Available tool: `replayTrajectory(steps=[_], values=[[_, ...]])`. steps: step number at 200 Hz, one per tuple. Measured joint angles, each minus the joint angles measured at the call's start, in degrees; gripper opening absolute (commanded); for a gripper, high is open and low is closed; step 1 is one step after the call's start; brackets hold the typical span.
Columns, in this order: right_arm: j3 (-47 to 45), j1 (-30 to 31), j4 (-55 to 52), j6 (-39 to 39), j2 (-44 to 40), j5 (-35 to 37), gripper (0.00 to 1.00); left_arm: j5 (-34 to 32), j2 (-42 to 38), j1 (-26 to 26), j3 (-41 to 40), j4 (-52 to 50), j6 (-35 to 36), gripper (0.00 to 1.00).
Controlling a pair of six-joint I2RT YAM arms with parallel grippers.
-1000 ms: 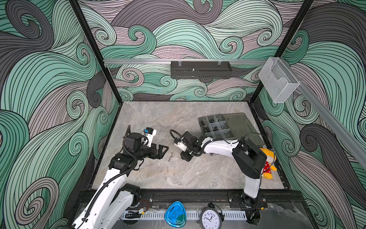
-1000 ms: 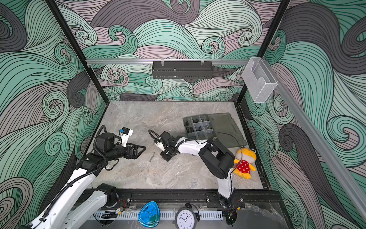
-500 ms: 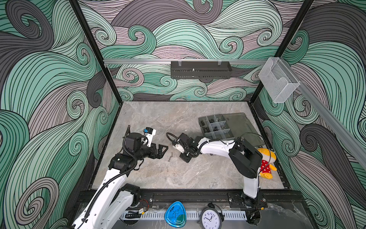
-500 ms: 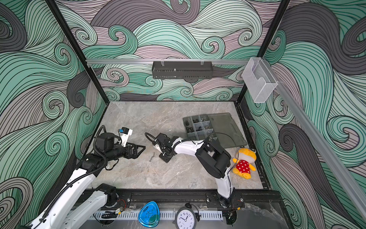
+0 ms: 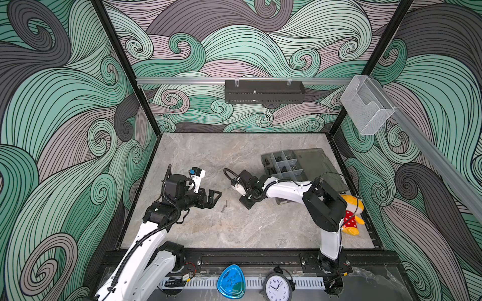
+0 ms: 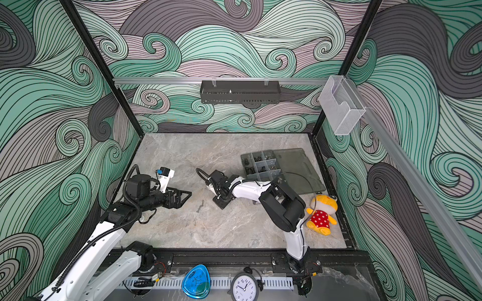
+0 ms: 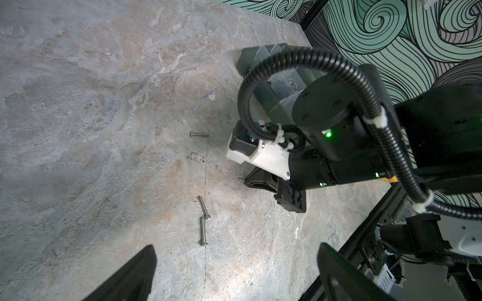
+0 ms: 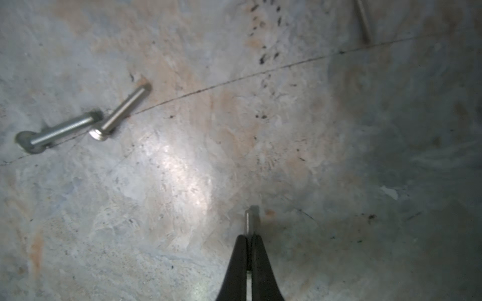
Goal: Sort the screws and nuts into containers
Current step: Pick up the screw from the center of the table, then place the screw into the container.
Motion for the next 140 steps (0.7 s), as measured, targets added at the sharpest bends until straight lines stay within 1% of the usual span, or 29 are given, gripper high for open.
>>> replayTrajectory(steps=[33,52,76,109,140], values=[[-0.22,-4.90,0.02,2.51,-6.16,-1.01,0.06,0.83,0.79,0.00,0.00,1.29,0.00,0.99],[-1.25,-8.74,0.59,4.50,-10.25,-1.01,0.06,3.72,3.15,0.00,-0.02,3.08,-0.07,0.99],[-4.70,-15.08,0.98,6.95,-14.51,-0.28,0.06,7.96,7.08,-0.02,-0.02,5.73,-1.31,0.99],[-9.57,-21.84,0.39,7.91,-16.76,1.16,0.06,11.93,9.60,-0.98,-0.02,7.93,-1.75,0.98],[-10.45,-23.43,-0.50,8.26,-16.90,1.68,0.06,12.63,11.39,-2.21,0.48,8.41,-1.42,0.99]])
